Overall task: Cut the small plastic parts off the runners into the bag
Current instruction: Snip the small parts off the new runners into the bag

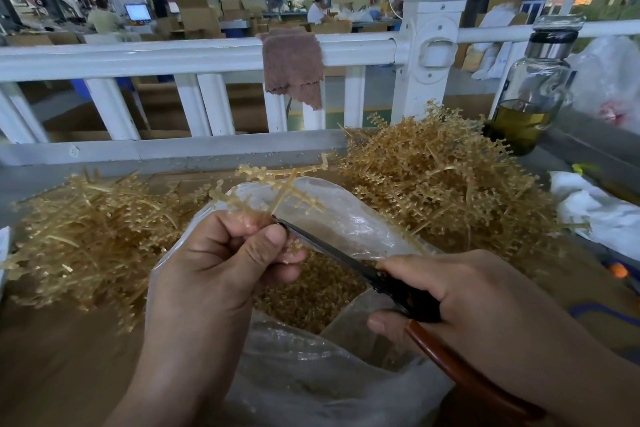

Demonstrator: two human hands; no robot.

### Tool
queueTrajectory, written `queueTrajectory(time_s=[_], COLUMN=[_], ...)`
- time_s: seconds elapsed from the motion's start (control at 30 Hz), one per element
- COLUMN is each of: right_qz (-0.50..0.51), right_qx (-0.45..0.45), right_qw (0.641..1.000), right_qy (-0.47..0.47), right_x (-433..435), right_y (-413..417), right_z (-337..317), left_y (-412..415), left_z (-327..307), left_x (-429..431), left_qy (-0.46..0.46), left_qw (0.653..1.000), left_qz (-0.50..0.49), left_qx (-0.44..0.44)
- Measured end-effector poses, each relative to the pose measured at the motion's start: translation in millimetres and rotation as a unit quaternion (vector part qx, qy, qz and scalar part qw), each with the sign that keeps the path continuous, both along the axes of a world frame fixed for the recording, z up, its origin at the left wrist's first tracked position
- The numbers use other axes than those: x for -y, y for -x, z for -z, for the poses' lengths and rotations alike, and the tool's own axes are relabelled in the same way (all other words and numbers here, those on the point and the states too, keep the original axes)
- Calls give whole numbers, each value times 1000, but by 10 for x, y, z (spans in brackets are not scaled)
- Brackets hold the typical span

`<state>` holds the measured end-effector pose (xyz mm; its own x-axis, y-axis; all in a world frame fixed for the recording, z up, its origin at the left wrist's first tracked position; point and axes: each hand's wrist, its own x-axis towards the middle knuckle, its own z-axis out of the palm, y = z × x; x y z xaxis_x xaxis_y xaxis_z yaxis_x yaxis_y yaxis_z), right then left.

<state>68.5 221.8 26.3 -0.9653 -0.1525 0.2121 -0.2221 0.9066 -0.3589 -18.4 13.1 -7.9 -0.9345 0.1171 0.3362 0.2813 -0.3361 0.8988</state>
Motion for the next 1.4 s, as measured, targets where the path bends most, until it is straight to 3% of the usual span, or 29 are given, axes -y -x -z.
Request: queueTrajectory(time_s=[0.77, 1.07, 1.4], right_qz=[1, 8, 43], right_qx=[6, 20, 25], right_qw=[1000, 1000, 998], right_qy=[6, -9, 30], right_x=[24, 4, 69], right_y=[-27, -8, -2], right_z=[-40, -21, 3], left_y=[-15, -23, 34], left_z=[-22, -39, -53], left_x=[-12, -3, 18], left_qy=[-7, 23, -64], left_qw=[1000, 998, 979], left_qz=[12, -26, 60], left_qx=[24, 56, 184])
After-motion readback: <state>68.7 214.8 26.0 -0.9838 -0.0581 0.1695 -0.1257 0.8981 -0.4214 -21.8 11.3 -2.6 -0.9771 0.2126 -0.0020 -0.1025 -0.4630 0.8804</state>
